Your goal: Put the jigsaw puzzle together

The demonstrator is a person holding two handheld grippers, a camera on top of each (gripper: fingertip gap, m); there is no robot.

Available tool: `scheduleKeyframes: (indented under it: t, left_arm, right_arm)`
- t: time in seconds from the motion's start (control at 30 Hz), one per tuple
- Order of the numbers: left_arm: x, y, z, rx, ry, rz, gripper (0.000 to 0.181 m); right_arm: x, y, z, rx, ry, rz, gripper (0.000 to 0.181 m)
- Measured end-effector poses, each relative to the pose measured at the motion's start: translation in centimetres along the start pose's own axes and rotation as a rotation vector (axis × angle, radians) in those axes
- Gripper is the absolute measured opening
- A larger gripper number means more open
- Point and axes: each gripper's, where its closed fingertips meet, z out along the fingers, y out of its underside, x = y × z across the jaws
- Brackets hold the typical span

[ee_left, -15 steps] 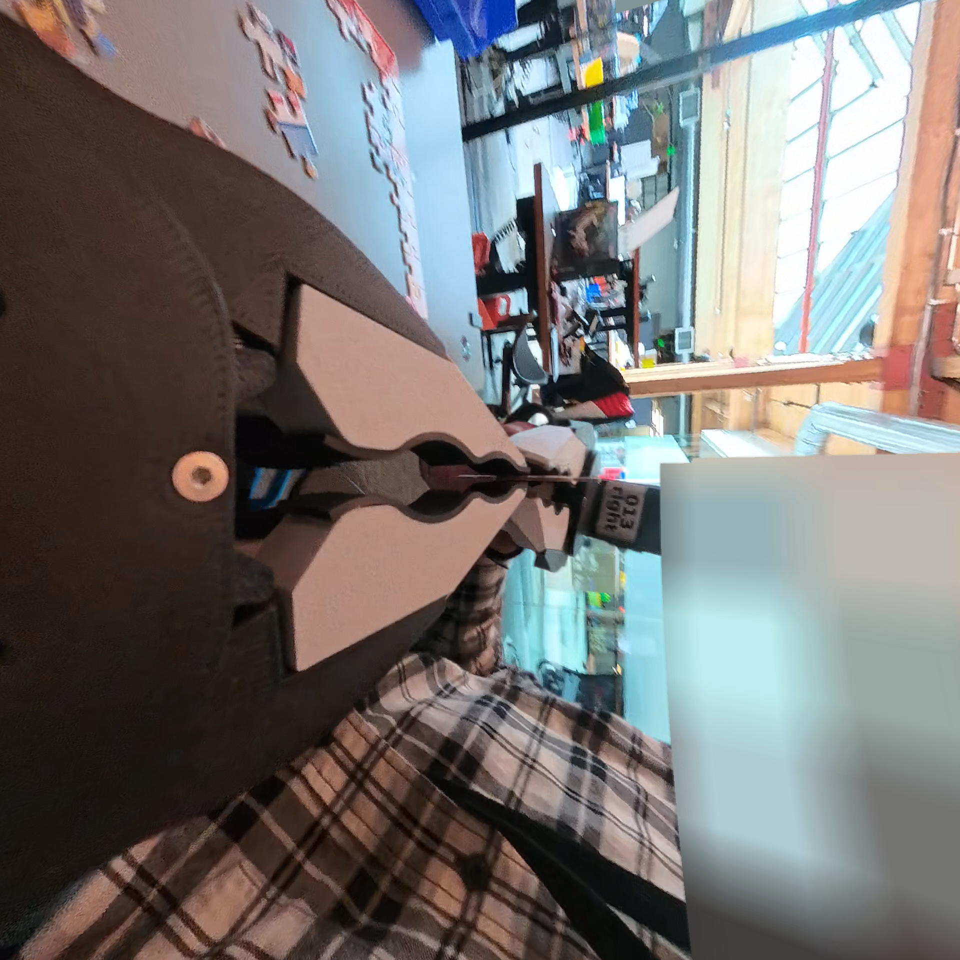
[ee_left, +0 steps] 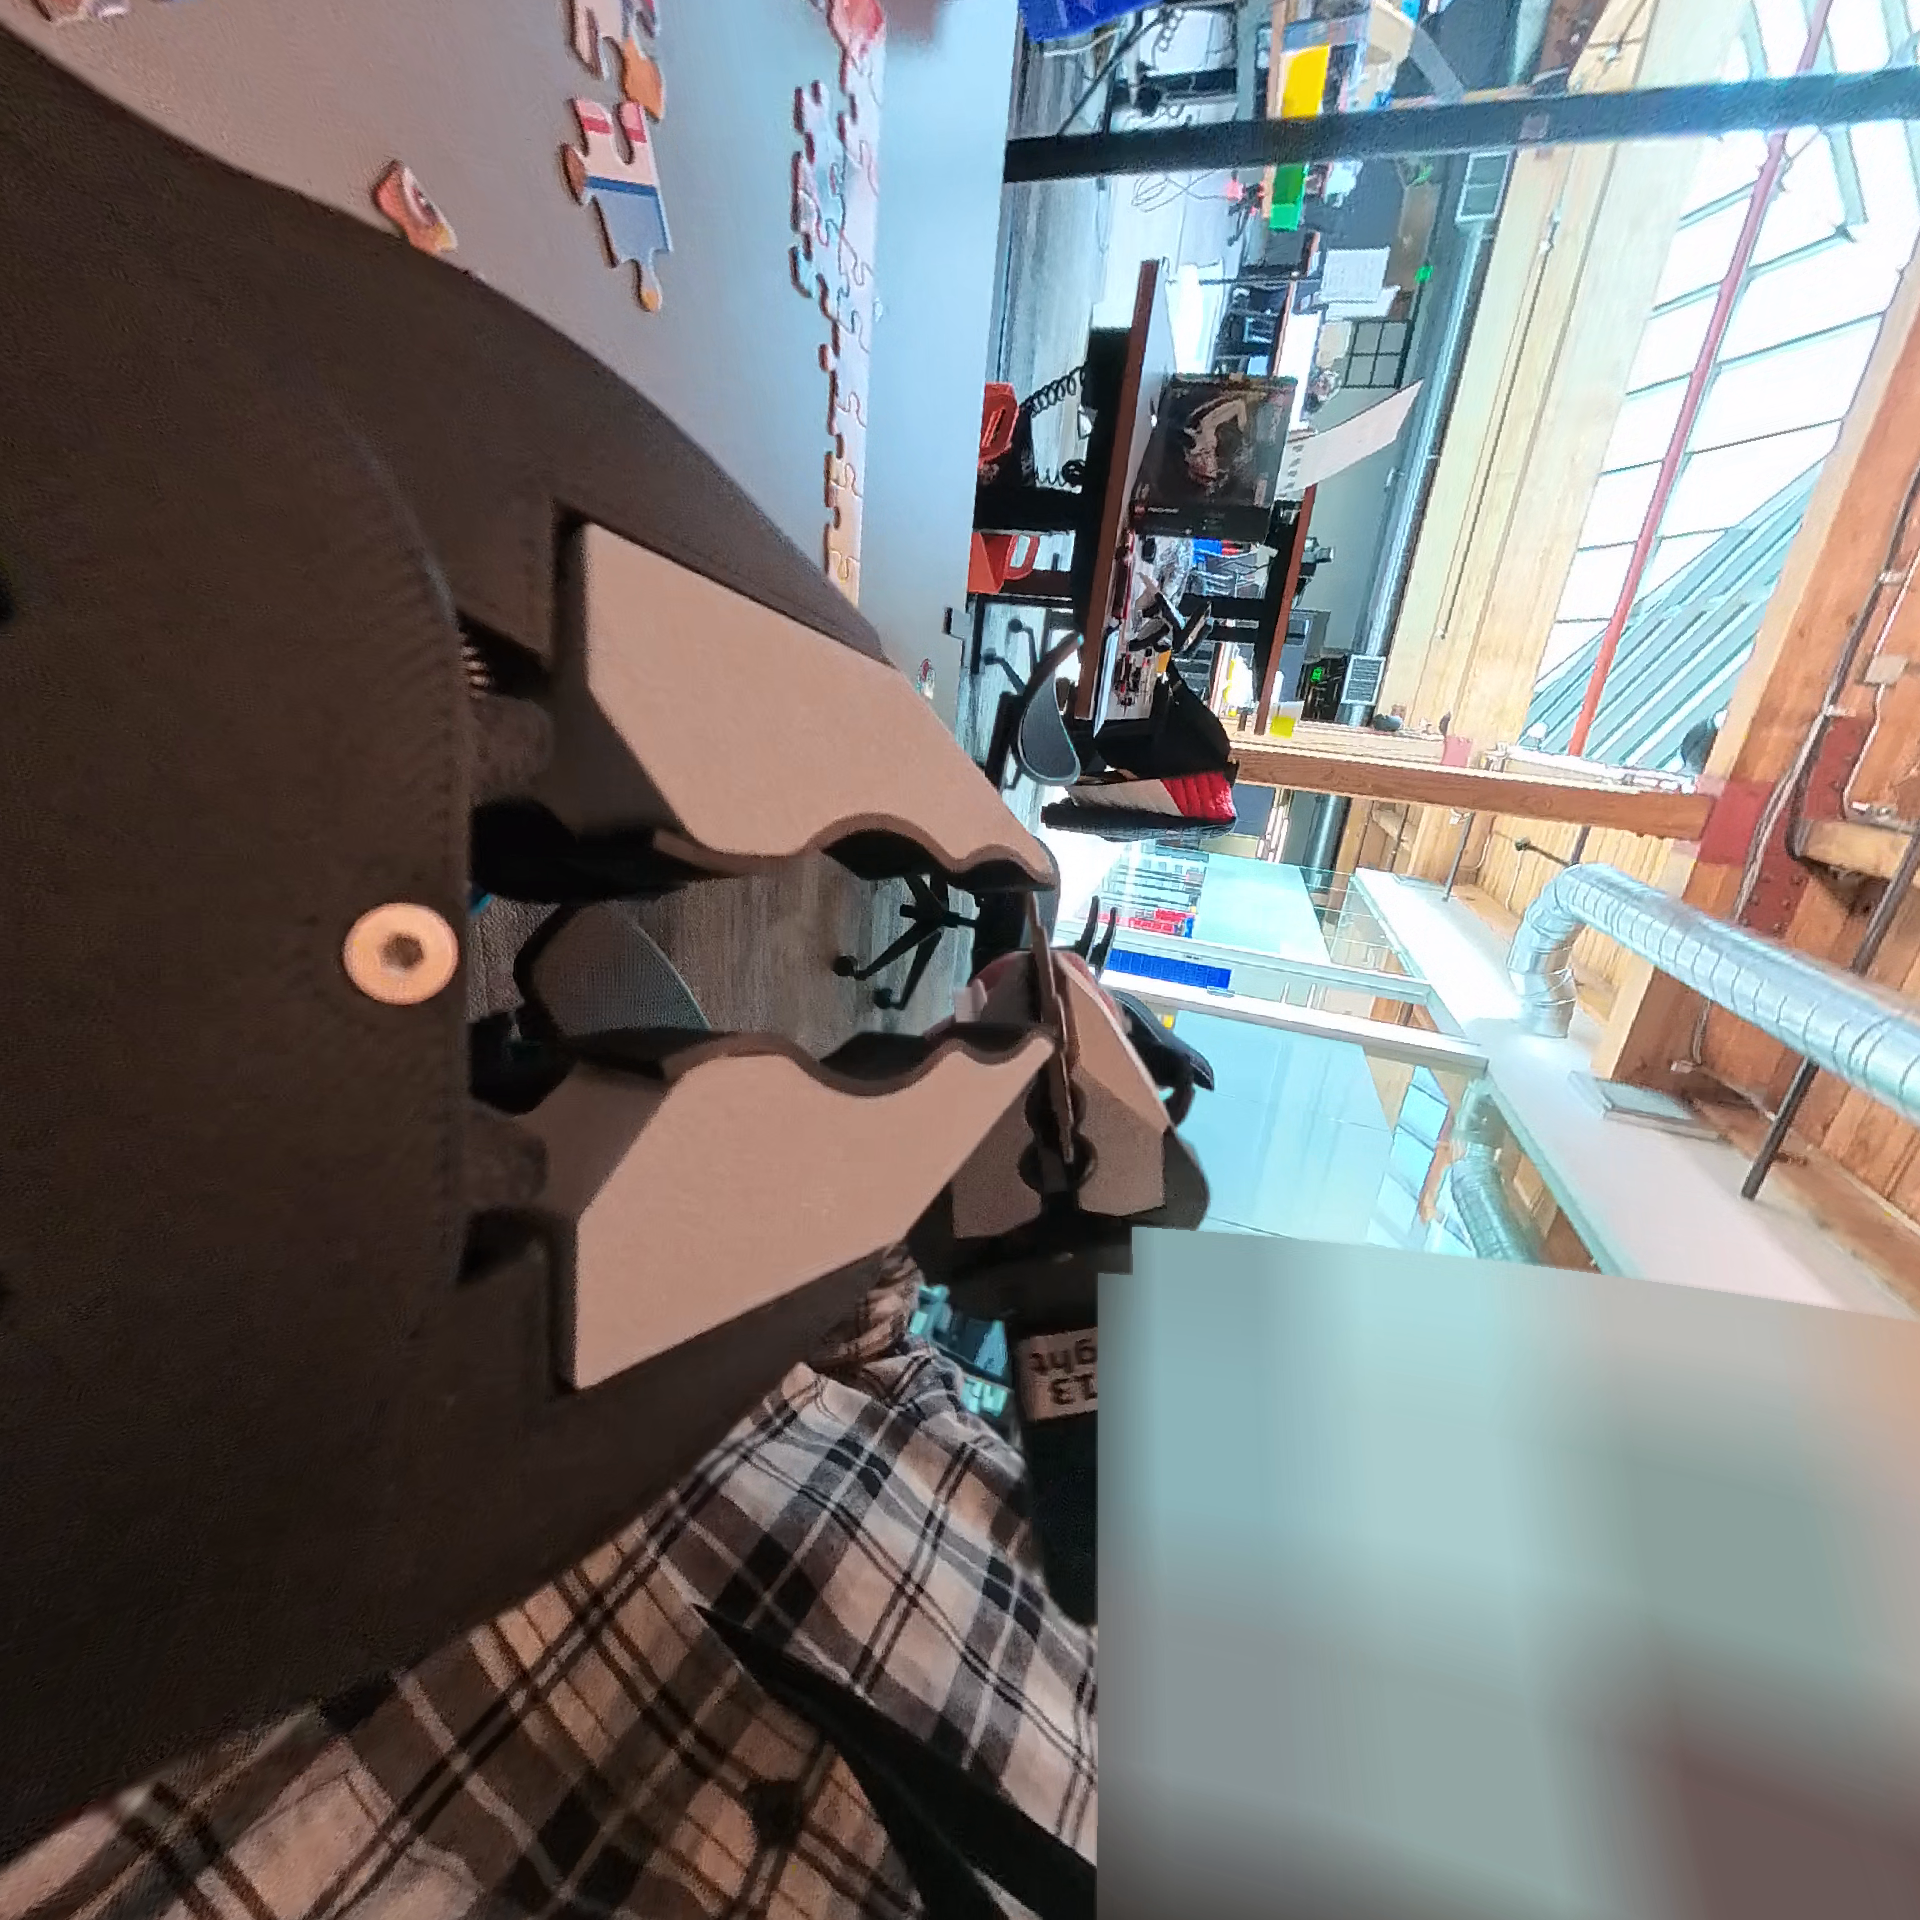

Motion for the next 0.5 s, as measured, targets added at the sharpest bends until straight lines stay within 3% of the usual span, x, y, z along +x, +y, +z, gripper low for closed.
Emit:
scheduleKeyframes:
  t: [0.17,0.33,0.5]
  left_arm:
    - [-0.4,0.7,-0.2,-0.026,0.007,-0.13,0.026]
    - [0.0,2.4,1.5,-0.072,0.028,-0.303,0.031]
    - [-0.7,3.3,2.3,-0.057,-0.027,-0.401,0.016]
  right_arm:
    - [0.6,2.6,0.3,-0.105,0.096,-0.154,0.0]
    - [0.2,4.3,0.8,-0.166,0.123,-0.268,0.0]
    - [-0.6,4.4,1.2,-0.168,0.12,-0.298,0.0]
